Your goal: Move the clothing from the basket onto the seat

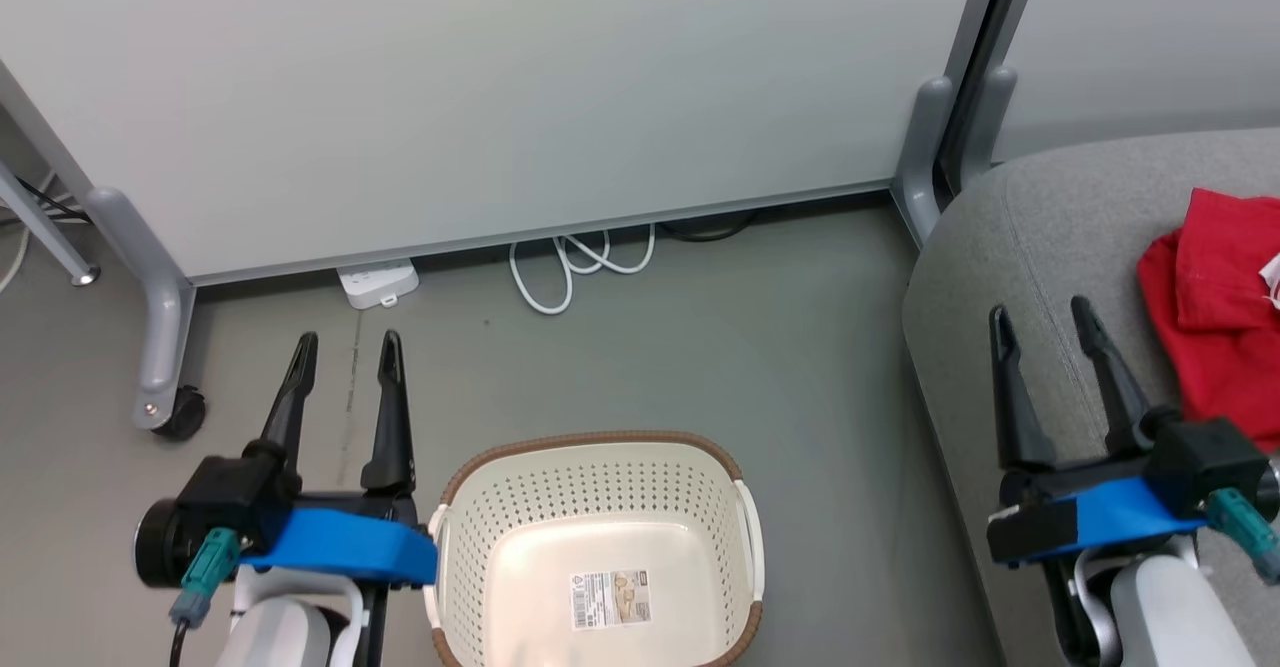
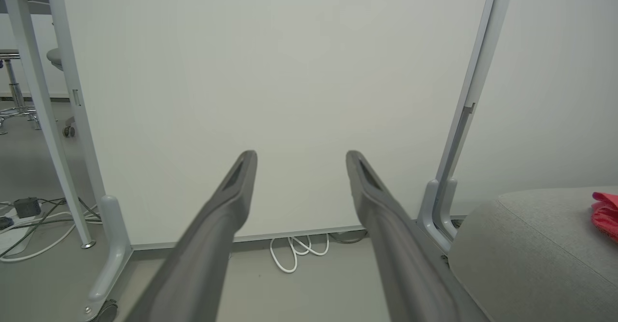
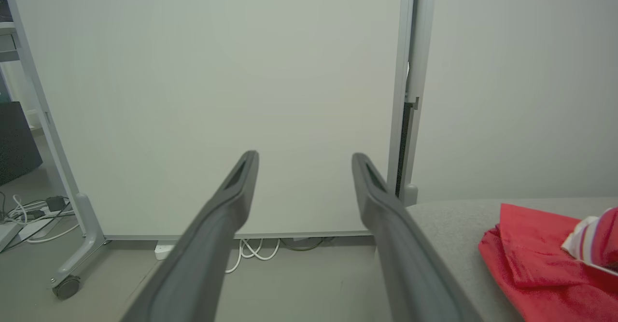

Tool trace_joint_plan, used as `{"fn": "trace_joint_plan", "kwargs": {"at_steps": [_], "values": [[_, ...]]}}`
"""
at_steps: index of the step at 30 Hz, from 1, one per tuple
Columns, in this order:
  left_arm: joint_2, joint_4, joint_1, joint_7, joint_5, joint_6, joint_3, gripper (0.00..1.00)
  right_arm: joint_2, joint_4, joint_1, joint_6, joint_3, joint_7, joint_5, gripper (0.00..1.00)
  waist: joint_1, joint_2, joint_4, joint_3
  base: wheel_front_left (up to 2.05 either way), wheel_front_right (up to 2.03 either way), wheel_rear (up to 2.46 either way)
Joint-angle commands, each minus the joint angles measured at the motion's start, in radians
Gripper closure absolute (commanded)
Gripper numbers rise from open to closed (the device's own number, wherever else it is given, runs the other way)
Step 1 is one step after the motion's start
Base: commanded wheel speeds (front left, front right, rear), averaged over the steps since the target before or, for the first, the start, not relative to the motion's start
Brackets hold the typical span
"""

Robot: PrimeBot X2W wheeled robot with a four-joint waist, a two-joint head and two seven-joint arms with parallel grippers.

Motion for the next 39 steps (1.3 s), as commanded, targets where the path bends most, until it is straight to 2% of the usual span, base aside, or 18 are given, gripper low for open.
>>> {"fn": "trace_joint_plan", "kwargs": {"at_steps": [1,8,15,39], "values": [[-0.008,-0.002,0.028,-0.003,0.017,-0.015,0.025,0.0,0.011,0.002,0.032,-0.001,0.006,0.0,0.006,0.0,0.0002,0.0,0.008,-0.017,0.0,0.0,0.0],[-0.049,-0.004,0.106,-0.003,0.07,-0.067,0.105,0.0,0.031,0.009,0.104,-0.001,0.013,0.0,0.013,0.0,0.0002,0.0,0.02,-0.059,0.0,0.0,0.0],[-0.073,0.017,0.146,-0.003,0.09,-0.096,0.153,0.0,0.048,0.011,0.153,-0.001,0.009,0.0,0.015,0.0,0.0002,0.0,0.021,-0.079,0.0,0.0,0.0],[-0.086,0.03,0.201,-0.003,0.146,-0.082,0.165,0.0,0.071,0.022,0.204,-0.001,-0.013,0.0,-0.001,0.0,0.0002,0.0,0.016,-0.098,0.0,0.0,0.0]]}}
